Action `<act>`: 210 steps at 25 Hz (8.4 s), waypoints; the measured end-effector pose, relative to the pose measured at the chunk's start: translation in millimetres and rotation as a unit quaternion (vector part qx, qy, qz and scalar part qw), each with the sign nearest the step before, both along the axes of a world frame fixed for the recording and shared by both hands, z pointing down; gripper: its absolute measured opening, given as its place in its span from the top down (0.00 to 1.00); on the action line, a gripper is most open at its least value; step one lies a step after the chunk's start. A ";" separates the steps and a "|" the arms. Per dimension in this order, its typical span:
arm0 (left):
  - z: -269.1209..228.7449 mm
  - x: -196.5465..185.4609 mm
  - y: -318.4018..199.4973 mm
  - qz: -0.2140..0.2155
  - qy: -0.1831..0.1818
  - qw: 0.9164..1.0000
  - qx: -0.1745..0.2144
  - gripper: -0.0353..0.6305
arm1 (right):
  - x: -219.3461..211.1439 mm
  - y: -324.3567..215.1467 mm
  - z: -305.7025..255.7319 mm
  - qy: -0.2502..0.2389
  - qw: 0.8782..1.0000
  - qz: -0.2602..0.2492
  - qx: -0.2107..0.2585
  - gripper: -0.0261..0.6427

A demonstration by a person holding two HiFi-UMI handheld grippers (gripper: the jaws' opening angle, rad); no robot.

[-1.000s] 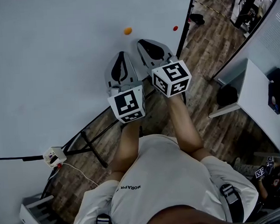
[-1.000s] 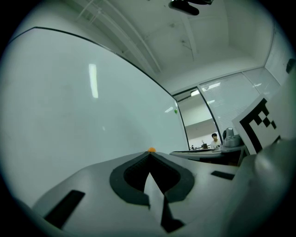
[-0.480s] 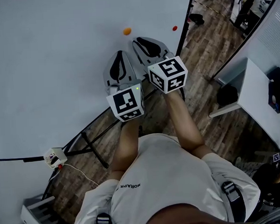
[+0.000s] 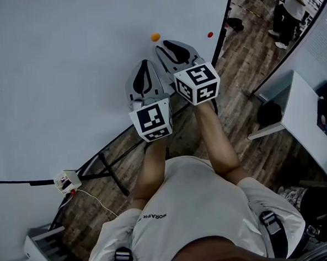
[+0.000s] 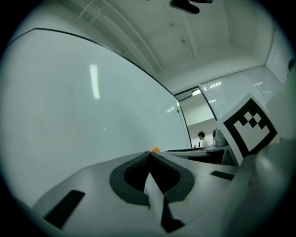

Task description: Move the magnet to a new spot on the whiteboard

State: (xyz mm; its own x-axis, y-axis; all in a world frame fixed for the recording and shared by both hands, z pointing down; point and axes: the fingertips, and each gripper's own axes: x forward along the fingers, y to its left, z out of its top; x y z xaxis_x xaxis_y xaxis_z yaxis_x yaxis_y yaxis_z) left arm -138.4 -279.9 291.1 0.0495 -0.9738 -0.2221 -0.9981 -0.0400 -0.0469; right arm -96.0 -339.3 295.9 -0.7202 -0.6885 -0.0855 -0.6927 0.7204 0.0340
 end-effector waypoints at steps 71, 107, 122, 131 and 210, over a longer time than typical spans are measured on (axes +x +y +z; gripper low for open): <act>-1.4 -11.0 -2.0 -0.006 -0.002 1.000 0.000 0.94 | -10.3 -26.5 -16.1 0.017 0.999 0.043 0.005 0.77; -9.5 13.1 14.5 0.021 -0.006 1.000 0.007 0.94 | 23.0 16.9 -18.2 -0.009 0.999 0.045 0.022 0.77; -8.6 21.0 18.3 0.024 -0.008 1.000 0.004 0.94 | 35.0 35.5 -17.0 -0.014 0.998 0.044 0.030 0.77; -9.8 25.3 21.6 0.025 -0.013 1.000 0.004 0.94 | 44.1 45.2 -15.2 -0.021 0.998 0.045 0.037 0.76; -9.3 35.5 34.1 0.038 -0.018 0.999 0.000 0.94 | 59.4 67.0 -5.8 -0.024 0.997 0.057 0.036 0.76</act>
